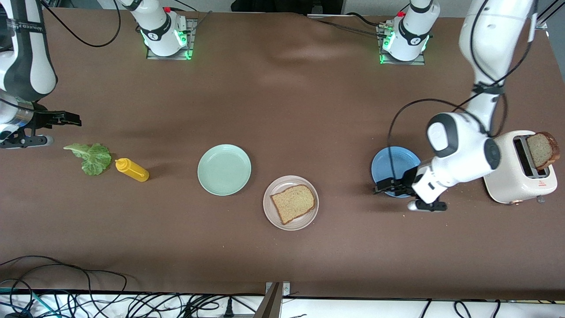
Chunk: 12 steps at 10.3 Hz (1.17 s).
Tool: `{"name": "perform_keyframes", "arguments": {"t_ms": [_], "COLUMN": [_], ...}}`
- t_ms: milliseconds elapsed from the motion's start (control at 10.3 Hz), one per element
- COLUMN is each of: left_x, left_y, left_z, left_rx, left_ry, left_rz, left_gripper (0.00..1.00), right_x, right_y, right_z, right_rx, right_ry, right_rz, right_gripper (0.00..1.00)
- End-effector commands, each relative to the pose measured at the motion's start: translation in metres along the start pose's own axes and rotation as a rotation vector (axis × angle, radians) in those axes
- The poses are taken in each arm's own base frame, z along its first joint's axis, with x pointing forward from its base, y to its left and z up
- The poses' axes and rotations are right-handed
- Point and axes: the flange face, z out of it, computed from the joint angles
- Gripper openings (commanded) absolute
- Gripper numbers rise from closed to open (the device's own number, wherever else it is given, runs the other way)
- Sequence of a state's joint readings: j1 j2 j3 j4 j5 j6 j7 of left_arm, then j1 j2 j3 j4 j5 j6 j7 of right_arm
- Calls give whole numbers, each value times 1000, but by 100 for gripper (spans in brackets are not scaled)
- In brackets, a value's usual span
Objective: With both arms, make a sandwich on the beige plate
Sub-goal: 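Return the left gripper to the toaster while the right gripper reaches the lettuce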
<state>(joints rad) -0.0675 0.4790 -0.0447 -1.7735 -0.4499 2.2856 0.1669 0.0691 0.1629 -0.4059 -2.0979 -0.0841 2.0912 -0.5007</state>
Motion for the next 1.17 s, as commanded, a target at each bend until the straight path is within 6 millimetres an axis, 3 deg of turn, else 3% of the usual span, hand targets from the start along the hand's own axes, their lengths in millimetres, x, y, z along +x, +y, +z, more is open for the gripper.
{"name": "perform_keyframes", "arguments": {"t_ms": [0, 195, 487, 682, 877, 1072], "left_x": [-52, -78, -110, -113, -113, -103], "left_y": [-16, -44, -89, -106, -107, -105], "left_z": [-35, -52, -80, -93, -101, -132], "left_rx": [107, 169, 182, 185, 188, 302], "left_ry": [-33, -47, -34, -14, 4, 7], "left_rz": [28, 20, -63, -99, -98, 3], "left_gripper": [100, 100, 100, 100, 100, 100], "right_x": [-13, -13, -6, 0, -1, -2], "right_y": [12, 22, 21, 25, 32, 44], "right_z": [29, 50, 90, 107, 121, 134], "right_rx": [-28, -39, -32, -52, -31, -48], "right_ry": [35, 37, 32, 61, 95, 127], "right_rz": [-188, -305, -500, -647, -713, -771], "right_gripper": [100, 100, 100, 100, 100, 100]}}
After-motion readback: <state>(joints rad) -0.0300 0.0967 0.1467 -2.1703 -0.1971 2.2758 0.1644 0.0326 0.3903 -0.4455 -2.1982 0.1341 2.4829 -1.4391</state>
